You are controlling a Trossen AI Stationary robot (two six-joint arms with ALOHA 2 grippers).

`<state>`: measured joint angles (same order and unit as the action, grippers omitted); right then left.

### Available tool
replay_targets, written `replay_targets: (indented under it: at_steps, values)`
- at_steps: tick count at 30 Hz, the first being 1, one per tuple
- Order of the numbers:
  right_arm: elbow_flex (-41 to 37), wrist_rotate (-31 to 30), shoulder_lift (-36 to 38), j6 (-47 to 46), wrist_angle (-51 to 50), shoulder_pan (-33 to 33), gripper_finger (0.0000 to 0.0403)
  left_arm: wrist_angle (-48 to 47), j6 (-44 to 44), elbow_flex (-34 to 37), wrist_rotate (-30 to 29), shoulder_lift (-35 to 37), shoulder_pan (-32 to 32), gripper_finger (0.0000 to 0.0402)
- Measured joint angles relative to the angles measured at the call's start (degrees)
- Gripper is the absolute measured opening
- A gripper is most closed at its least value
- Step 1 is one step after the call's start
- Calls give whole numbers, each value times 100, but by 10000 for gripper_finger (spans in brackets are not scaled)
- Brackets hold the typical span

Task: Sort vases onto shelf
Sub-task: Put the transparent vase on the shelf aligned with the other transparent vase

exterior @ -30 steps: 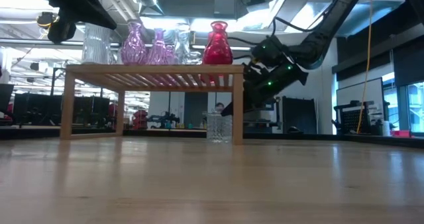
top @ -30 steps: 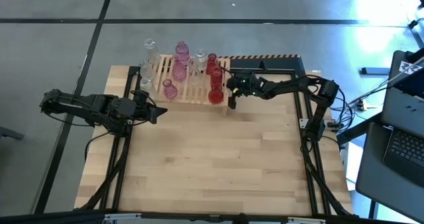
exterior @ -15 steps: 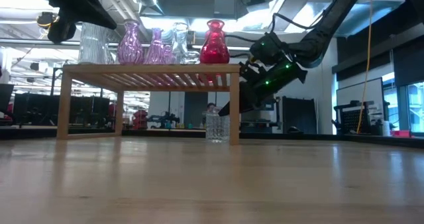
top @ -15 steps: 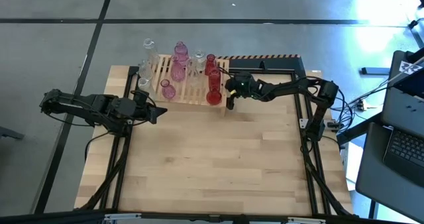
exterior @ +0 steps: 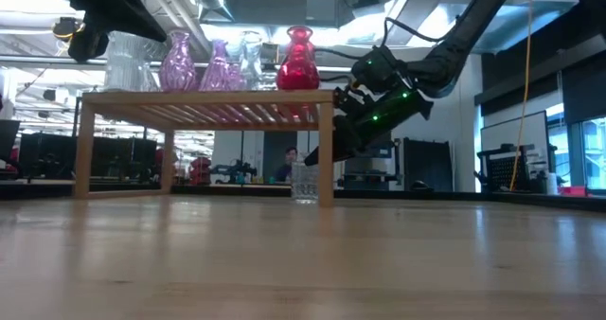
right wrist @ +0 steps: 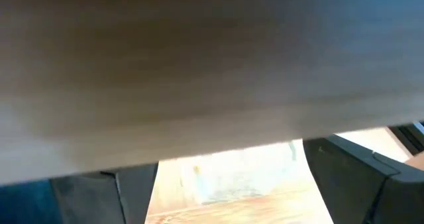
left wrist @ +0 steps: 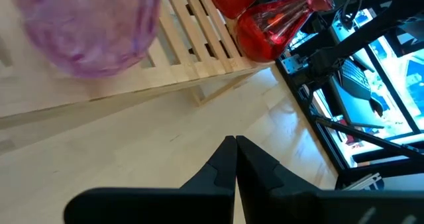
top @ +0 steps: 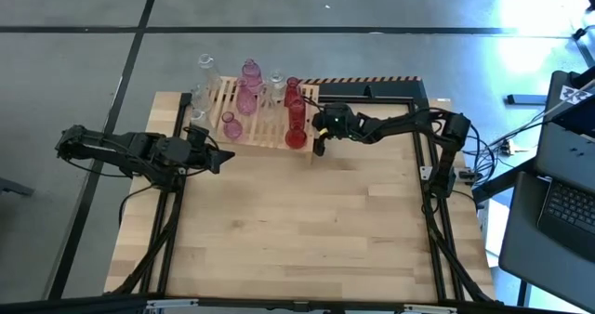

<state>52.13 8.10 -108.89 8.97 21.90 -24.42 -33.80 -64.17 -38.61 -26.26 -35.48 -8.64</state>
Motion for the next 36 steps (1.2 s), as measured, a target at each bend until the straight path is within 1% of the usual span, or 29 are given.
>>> replay_targets:
  at_steps: [4,7,11,19,26,30,36]
  values:
    - [137,-119,-72,11,-49,87,317,4,-21,0,4,-2,2,0]
    - [244,-260,-71,31,-264,121,299,4,-23,0,55,-2,0,0]
    - [316,-261,-68,193,-450,117,255,4,-22,0,100,-2,0,0]
    - [320,-259,-67,361,-461,118,164,2,7,0,106,-2,0,0]
    - [322,-179,-67,391,-447,121,103,2,18,0,181,-2,0,0]
    - [322,-8,-29,352,-473,119,83,4,18,0,222,-2,0,0]
    - [307,21,225,330,-694,117,77,108,285,-86,198,84,-2,0]
